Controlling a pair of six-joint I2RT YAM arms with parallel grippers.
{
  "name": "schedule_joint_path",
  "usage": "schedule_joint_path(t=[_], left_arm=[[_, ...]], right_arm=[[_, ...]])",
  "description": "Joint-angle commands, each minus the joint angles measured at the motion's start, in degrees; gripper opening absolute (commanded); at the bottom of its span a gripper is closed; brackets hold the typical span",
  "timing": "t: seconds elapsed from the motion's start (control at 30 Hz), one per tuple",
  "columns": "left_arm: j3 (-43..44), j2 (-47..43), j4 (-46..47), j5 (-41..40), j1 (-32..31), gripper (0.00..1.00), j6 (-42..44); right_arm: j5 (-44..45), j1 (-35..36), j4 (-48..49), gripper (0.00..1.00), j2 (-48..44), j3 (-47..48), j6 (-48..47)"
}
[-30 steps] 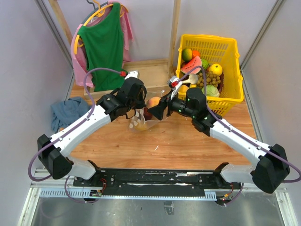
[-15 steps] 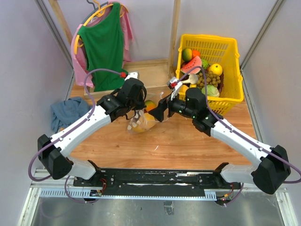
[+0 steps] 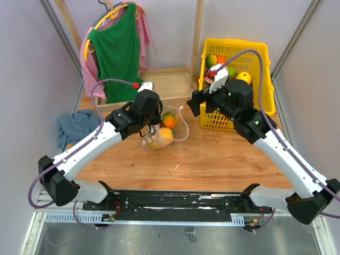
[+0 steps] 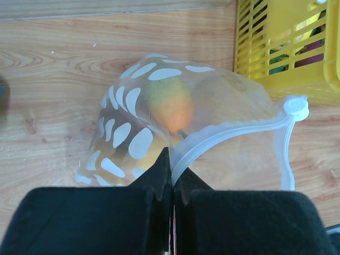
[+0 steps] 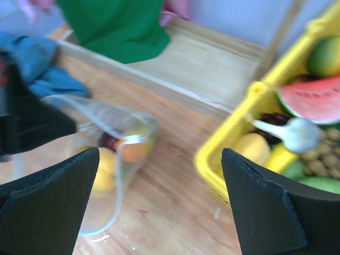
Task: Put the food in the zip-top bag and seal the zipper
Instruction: Pick up the fake vegetable from the bin.
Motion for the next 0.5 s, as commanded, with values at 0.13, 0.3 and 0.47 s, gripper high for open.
schedule_joint_path(t=[0.13,0.3,0.47], left_arm=[[-0.4,-2.4,2.4,-1.1,0.5,0.0,0.8],[-0.8,-2.3,3.0,-0.2,0.5,0.0,0.8],[-0.9,-2.1,3.4,0.8,0.5,0.0,0.9]], right_arm=[[2.1,-16.0,-12.9,0.99,7.1,8.3,4.1],[-6.3,-25.7,-8.8,0.96,13.6,8.9,9.9],[-11.0,-31.0,-2.7,0.9,21.1,10.0,13.3]])
